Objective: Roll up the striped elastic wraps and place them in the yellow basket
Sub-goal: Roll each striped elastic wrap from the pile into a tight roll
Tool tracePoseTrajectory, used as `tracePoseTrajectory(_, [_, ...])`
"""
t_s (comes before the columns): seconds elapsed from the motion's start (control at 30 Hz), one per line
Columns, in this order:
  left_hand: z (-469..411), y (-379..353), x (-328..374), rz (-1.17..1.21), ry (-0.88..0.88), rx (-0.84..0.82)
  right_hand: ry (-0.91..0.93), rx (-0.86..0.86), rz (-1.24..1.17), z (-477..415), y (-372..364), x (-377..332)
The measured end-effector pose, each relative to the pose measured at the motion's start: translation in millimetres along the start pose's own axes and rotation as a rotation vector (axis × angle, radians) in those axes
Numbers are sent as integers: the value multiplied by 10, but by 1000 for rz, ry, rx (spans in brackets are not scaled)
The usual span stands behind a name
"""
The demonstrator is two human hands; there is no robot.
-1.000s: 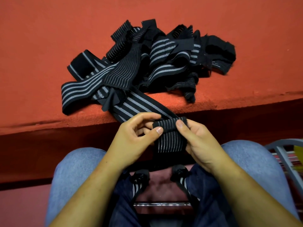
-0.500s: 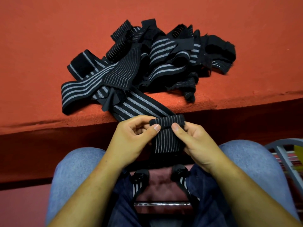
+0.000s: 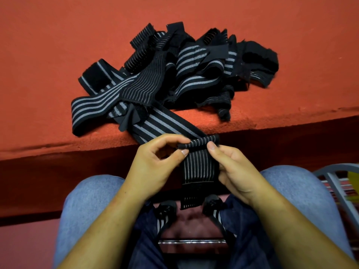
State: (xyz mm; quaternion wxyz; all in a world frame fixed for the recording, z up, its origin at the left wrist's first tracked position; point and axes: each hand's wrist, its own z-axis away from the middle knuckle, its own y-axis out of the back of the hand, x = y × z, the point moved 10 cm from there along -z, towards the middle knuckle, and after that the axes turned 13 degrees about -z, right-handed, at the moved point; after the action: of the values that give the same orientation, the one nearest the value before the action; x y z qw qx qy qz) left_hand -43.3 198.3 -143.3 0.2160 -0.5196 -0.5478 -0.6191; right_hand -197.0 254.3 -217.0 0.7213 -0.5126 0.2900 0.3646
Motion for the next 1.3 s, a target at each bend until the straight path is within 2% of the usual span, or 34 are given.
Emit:
tracePoseTrajectory(0.27, [-4,-52,17,-34,-72,-24,43,-50,-41,21,-97,-81])
tracePoseTrajectory(0.5, [21,-111,-121,112,75,-82,96,-27,-49,6,-42,-117])
tracePoseTrajectory(0.57, [25,-120,-174,86,100,-90,118,-22,-11,-11,-14,-110])
tracePoseTrajectory(1.03, [6,-123,-184,106,82,-84,137,-23,127,-26,4,-61])
tracePoseTrajectory(1.17, [3,-102,-134,78,59,-71,105,-5,123,-13,4,-59])
tracePoseTrajectory(1.3, [-3,-56,-109,48,46,-40,-8,25,92,-16,17,37])
